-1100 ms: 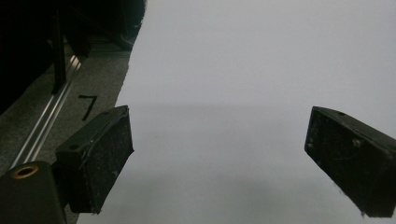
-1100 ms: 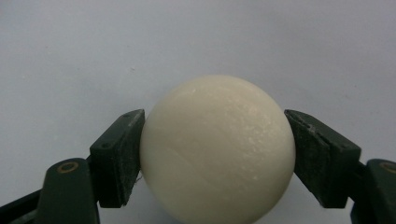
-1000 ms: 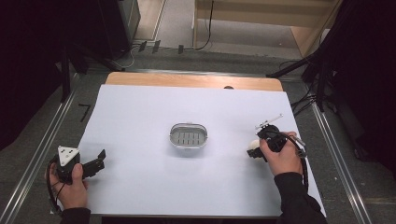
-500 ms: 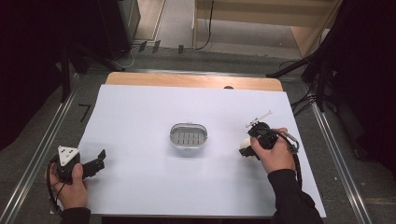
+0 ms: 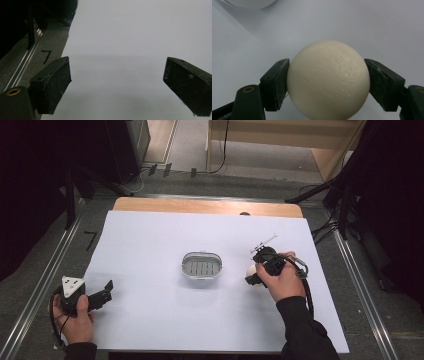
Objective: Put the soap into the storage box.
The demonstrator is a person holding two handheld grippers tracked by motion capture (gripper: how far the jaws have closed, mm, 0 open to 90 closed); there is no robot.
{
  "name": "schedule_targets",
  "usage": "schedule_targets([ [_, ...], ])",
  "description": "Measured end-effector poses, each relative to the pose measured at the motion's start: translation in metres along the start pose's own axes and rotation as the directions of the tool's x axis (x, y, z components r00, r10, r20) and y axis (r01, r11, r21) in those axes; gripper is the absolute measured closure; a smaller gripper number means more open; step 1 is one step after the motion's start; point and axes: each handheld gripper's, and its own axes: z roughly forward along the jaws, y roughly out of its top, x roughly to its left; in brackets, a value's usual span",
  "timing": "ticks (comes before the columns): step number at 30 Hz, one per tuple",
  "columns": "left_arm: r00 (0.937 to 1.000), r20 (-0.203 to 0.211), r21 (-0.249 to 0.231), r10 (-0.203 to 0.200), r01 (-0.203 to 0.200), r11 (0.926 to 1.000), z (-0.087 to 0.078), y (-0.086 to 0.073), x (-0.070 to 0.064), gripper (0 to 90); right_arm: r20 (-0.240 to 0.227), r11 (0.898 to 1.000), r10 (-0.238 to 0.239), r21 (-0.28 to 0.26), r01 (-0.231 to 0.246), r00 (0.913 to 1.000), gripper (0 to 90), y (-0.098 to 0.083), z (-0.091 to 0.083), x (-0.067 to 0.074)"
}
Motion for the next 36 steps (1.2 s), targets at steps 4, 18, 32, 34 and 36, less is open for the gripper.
schedule_targets([
  [4,1.0000,0.001,0.000,-0.001,0.001,1.0000,0.000,0.000,0.000,8.2,-0.005,1.000,-0.012,-0.004,0.012,0.9999,25.0,0.006,0.002,0.005],
  [18,1.0000,-0.004,0.000,0.000,0.000,1.0000,0.000,0.000,0.000,8.2,-0.021,0.999,-0.040,-0.011,0.040,0.9990,25.0,0.021,0.002,0.017],
  [32,1.0000,-0.002,0.001,0.000,0.000,1.0000,0.000,0.000,0.000,8.2,-0.044,0.998,-0.063,-0.031,0.061,0.9970,25.0,0.040,0.000,0.032],
  [34,1.0000,-0.003,0.000,0.000,0.000,1.0000,0.000,0.000,-0.001,8.1,-0.046,0.997,-0.071,-0.033,0.069,0.9964,25.0,0.043,0.001,0.034],
  [36,1.0000,-0.002,0.000,0.000,0.000,1.0000,0.000,0.000,0.000,8.1,-0.050,0.997,-0.075,-0.032,0.073,0.9959,25.0,0.046,0.001,0.036],
])
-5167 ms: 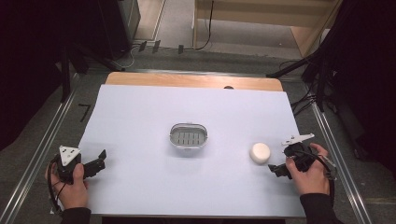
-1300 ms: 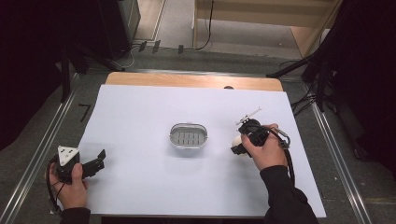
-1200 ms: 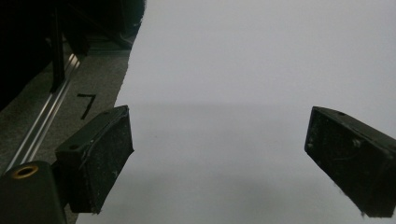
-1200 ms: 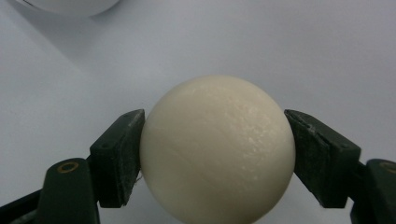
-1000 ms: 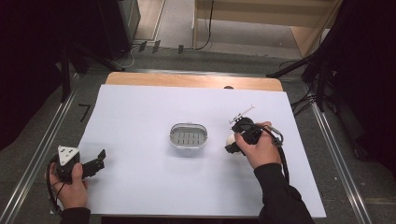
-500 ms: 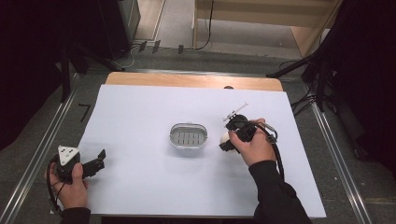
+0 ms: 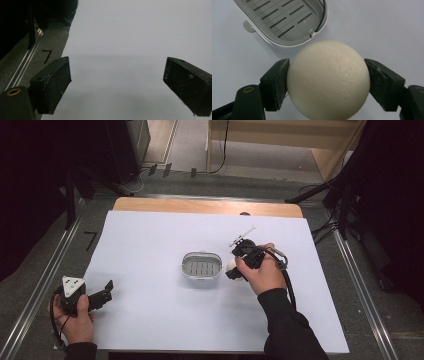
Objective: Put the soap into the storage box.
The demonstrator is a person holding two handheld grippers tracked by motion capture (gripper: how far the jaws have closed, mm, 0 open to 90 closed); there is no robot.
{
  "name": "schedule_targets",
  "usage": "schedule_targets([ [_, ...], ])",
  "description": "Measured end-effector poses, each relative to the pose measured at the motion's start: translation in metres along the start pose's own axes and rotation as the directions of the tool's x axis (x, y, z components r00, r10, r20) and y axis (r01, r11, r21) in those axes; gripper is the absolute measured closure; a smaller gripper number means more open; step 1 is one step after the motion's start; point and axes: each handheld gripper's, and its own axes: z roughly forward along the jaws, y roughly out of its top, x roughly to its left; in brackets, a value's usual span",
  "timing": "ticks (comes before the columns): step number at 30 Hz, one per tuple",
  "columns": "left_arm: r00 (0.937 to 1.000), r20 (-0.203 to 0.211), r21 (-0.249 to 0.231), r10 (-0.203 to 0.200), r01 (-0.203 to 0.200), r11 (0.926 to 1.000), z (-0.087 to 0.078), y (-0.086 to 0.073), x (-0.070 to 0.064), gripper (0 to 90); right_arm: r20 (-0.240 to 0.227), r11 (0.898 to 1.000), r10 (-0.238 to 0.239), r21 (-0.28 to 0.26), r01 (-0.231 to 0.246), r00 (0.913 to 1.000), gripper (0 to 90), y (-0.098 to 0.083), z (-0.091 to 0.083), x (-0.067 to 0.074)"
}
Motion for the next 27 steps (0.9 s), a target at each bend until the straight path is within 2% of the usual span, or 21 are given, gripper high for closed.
schedule_targets([
  [13,1.0000,0.000,0.000,0.000,0.000,1.0000,0.000,0.000,0.000,8.1,-0.013,1.000,-0.021,-0.018,0.021,0.9997,25.0,0.016,0.001,0.011],
  [27,1.0000,0.001,0.000,0.000,0.000,1.0000,0.000,0.000,0.000,8.1,-0.034,0.999,-0.048,-0.022,0.047,0.9983,25.0,0.034,0.011,0.025],
])
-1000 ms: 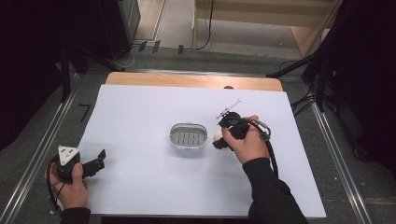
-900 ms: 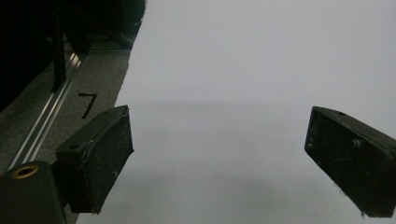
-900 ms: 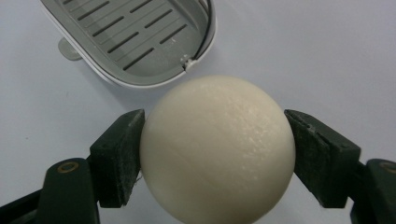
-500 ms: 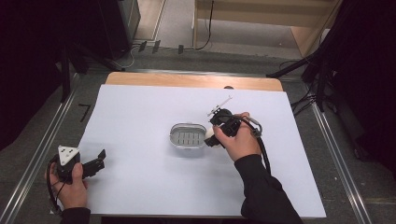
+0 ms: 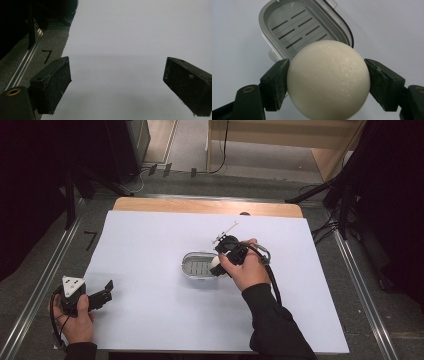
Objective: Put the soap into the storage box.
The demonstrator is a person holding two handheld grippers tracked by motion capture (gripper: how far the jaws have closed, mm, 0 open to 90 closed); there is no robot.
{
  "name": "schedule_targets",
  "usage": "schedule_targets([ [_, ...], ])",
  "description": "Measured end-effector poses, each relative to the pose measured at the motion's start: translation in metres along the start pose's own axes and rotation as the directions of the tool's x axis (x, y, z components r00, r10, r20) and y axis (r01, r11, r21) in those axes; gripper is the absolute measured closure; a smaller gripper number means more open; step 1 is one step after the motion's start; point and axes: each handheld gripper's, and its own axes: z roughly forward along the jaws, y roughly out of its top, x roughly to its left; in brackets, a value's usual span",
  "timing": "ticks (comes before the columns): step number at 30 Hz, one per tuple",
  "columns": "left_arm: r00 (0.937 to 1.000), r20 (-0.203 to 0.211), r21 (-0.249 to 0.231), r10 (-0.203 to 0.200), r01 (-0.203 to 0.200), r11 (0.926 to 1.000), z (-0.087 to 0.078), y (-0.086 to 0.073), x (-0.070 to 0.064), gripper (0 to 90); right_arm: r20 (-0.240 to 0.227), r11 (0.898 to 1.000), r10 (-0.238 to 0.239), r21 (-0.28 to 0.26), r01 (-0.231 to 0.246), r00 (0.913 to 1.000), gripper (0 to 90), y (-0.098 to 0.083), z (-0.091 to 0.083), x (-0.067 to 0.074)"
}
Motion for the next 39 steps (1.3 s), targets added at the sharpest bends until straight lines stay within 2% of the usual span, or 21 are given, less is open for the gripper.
schedule_targets([
  [6,1.0000,0.000,0.000,0.000,0.000,1.0000,0.000,0.000,0.000,8.1,-0.009,1.000,-0.005,-0.001,0.005,0.9999,25.0,0.009,0.007,0.005],
  [26,1.0000,0.000,0.001,0.001,-0.001,1.0000,0.000,0.000,0.000,8.2,-0.040,1.000,-0.027,0.007,0.028,0.9988,25.0,0.025,0.023,0.018],
  [39,1.0000,0.001,0.001,0.001,-0.001,1.0000,0.000,0.000,0.000,8.1,-0.053,1.000,-0.018,0.004,0.019,0.9984,25.0,0.028,0.028,0.019],
])
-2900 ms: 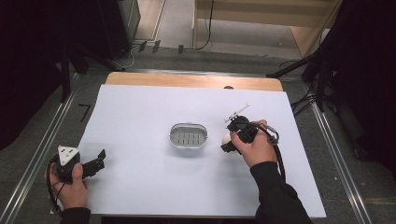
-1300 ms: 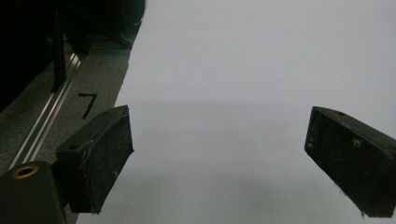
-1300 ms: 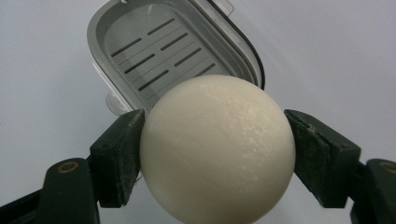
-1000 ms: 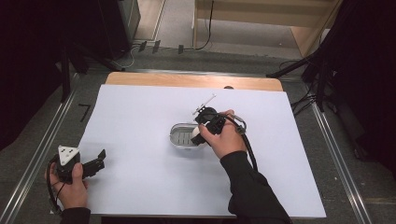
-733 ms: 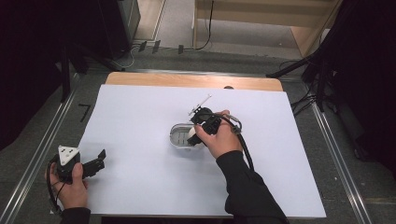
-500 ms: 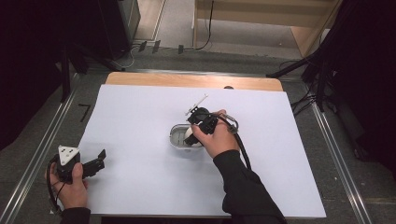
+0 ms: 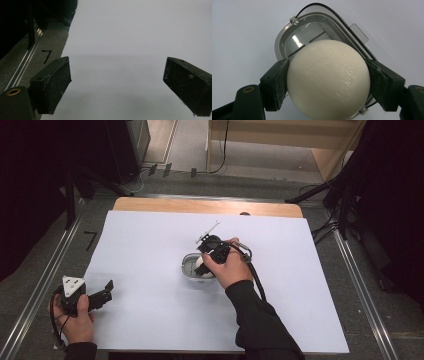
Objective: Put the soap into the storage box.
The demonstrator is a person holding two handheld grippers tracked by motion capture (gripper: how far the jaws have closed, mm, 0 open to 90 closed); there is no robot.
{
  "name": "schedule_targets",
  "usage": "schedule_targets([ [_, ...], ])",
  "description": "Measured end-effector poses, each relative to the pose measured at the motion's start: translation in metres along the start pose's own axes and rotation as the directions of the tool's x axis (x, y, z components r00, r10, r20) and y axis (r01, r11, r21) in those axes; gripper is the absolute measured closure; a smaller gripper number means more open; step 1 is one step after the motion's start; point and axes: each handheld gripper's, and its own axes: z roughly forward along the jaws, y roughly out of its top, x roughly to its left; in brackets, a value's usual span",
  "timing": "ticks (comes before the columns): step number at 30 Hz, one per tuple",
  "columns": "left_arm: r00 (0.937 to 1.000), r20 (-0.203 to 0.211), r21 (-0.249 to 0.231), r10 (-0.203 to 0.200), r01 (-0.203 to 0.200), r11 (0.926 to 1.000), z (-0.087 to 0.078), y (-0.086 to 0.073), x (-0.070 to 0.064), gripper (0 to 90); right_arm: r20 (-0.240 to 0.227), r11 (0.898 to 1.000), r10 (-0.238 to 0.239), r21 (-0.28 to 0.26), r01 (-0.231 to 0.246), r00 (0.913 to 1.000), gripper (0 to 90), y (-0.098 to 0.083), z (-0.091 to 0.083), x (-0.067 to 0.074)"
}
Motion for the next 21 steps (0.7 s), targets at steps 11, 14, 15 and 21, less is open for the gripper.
schedule_targets([
  [11,1.0000,-0.001,0.002,0.004,-0.004,1.0000,0.000,0.000,0.000,8.1,-0.022,1.000,0.011,-0.015,-0.011,0.9997,25.0,0.003,0.004,-0.001],
  [14,1.0000,-0.001,0.001,0.003,-0.003,1.0000,0.000,0.000,0.000,8.2,-0.024,1.000,0.012,-0.013,-0.012,0.9996,25.0,0.003,0.006,-0.001],
  [15,1.0000,0.000,0.000,0.003,-0.003,1.0000,0.000,0.000,0.000,8.2,-0.022,1.000,0.016,-0.010,-0.016,0.9996,25.0,0.004,0.007,0.000],
  [21,1.0000,-0.001,0.001,0.003,-0.003,1.0000,0.000,0.000,0.000,8.1,0.007,1.000,0.016,0.004,-0.016,0.9998,25.0,0.004,0.016,0.000],
])
